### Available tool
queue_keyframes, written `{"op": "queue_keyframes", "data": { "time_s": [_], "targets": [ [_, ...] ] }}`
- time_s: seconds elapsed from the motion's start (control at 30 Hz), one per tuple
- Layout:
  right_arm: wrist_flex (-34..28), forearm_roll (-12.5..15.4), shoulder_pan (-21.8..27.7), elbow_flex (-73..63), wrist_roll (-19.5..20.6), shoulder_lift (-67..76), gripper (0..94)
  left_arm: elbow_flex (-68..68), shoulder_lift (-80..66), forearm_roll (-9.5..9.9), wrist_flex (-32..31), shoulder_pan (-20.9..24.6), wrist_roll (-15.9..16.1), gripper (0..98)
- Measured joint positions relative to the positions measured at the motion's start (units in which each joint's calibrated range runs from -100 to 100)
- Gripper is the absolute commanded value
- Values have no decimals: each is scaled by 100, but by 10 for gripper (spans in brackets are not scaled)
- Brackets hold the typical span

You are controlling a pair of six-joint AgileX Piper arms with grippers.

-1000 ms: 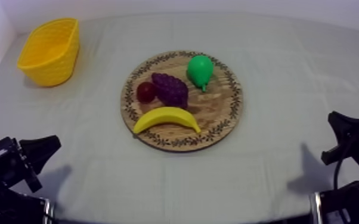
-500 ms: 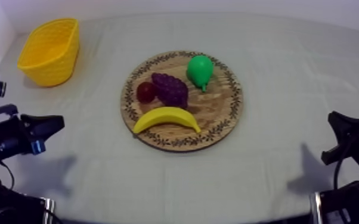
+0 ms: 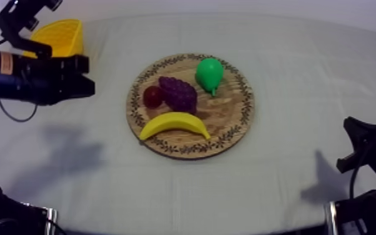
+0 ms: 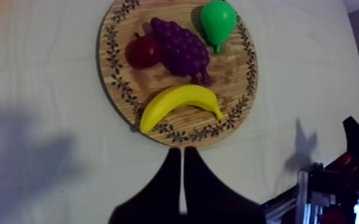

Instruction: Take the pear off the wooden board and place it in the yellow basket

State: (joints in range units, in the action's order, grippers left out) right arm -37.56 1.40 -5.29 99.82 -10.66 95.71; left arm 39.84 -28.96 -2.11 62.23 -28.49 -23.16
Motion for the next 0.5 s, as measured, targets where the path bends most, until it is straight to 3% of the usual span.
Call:
{"op": "queue_keyframes", "data": {
  "time_s": [0.27, 0.5],
  "targets": [
    [0, 0, 0, 0, -7, 0, 4, -2084, 1726, 117, 970, -264, -343, 0],
    [0, 0, 0, 0, -7, 0, 4, -4069, 3150, 63, 1765, -348, -469, 0]
  ]
}}
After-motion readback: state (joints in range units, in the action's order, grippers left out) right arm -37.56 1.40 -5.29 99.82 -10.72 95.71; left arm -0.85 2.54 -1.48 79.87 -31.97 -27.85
